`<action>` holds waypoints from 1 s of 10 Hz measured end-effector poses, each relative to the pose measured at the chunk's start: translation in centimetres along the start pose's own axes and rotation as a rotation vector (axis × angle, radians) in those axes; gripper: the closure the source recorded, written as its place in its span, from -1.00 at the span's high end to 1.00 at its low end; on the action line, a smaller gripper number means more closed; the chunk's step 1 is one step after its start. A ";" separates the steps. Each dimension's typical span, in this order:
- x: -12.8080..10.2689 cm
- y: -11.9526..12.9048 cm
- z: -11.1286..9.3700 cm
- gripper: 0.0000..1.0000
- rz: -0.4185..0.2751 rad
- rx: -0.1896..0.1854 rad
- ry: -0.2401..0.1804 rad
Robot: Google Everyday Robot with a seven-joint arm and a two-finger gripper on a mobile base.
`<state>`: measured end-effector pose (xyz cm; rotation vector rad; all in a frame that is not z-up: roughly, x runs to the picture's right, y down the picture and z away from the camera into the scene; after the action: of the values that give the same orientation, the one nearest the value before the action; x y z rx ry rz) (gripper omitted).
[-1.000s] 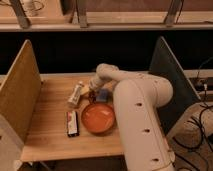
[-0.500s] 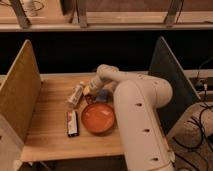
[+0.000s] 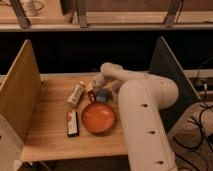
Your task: Place the pepper on the white sponge
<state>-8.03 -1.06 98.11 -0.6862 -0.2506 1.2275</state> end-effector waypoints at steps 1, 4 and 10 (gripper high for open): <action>-0.3 -0.8 -1.0 -1.00 0.006 0.020 -0.019; -1.1 -3.4 -4.6 -1.00 0.030 0.098 -0.082; 0.4 -5.1 -6.4 -1.00 0.088 0.155 -0.125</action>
<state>-0.49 -3.75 96.13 -0.4910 -0.2279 1.3608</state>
